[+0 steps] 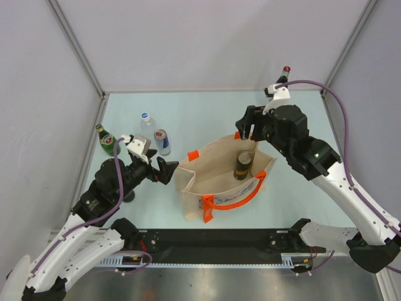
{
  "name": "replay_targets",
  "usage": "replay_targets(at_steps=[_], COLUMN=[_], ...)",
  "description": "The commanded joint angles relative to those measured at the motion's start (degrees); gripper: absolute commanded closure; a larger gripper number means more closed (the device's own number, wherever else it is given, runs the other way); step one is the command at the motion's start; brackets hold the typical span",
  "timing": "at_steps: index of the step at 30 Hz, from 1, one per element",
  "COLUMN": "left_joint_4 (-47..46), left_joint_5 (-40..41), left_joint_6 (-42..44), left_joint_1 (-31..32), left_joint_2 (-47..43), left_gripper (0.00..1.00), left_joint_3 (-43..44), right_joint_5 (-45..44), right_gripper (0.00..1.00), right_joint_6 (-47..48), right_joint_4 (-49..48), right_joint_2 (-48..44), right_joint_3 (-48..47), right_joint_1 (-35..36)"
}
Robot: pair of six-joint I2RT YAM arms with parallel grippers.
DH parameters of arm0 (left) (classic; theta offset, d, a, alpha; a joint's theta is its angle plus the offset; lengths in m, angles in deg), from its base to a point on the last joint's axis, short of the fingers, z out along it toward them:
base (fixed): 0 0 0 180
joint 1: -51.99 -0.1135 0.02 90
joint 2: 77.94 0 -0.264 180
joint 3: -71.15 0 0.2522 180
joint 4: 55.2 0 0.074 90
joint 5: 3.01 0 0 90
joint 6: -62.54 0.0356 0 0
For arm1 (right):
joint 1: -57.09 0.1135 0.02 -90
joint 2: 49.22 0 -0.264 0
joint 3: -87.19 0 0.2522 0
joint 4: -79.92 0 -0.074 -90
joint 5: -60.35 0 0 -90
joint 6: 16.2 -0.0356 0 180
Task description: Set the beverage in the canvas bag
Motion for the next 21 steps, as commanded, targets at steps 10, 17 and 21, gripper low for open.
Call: replay_targets(at_steps=[10, 17, 21], left_joint_4=[-1.46, -1.46, -1.46], left_joint_5=[-0.22, -0.4, 0.48], left_joint_6=[0.49, 0.32, 0.58], left_joint_1=[0.19, 0.19, 0.19], left_joint_2=[-1.25, -1.42, -1.86], left_gripper=[0.0, 0.0, 0.0], left_joint_3=[-0.07, -0.07, -0.07], right_joint_5=[-4.46, 1.61, 3.01], right_gripper=[0.34, 0.35, 0.35], right_joint_6=[1.88, 3.27, 5.92], right_joint_4=[-2.05, -14.17, -17.88], right_joint_2=[7.5, 19.36, 24.99], right_joint_3=[-5.23, -8.22, -11.99], right_joint_1=[-25.82, -33.39, -35.14])
